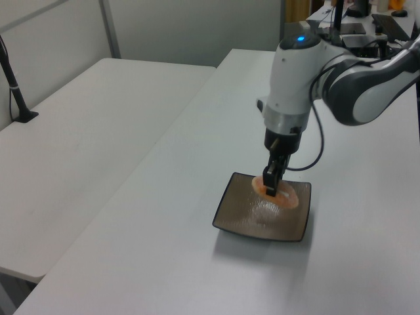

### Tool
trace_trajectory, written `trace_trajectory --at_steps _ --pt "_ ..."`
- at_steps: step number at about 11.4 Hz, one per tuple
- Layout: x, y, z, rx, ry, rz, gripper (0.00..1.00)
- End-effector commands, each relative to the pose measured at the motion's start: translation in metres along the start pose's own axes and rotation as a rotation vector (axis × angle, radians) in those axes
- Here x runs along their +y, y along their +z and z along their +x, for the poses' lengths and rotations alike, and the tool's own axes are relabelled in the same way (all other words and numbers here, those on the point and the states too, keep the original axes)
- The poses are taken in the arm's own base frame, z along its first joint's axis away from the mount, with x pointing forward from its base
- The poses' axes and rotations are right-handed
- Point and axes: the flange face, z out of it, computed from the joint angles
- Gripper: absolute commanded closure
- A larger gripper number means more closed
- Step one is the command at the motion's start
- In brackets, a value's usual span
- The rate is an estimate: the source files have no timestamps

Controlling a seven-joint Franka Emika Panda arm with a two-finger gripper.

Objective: Bread is placed on a ceramic plate
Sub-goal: 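Lift the bread roll and carry it onto the brown plate, then open the gripper to release the roll and raise away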

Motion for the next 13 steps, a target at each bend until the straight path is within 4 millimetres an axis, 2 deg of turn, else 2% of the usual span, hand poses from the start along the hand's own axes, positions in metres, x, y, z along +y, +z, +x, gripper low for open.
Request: trace_trajectory --at_steps 1,2,3,7,10,13 --pt "-0.01 0.017 0.014 0.026 0.059 -0.026 0.34" --pt "-0.01 0.017 0.014 0.03 0.066 -0.03 0.13" --pt "-0.011 0.017 0.014 0.031 0.063 -0.031 0.0" --pt "-0.007 0.012 0.016 0.035 0.07 -0.028 0.0" --pt "0.004 -0.015 0.019 0.052 0.075 -0.04 0.0" --pt "0.028 -0.038 0.014 -0.009 -0.007 -0.097 0.0"
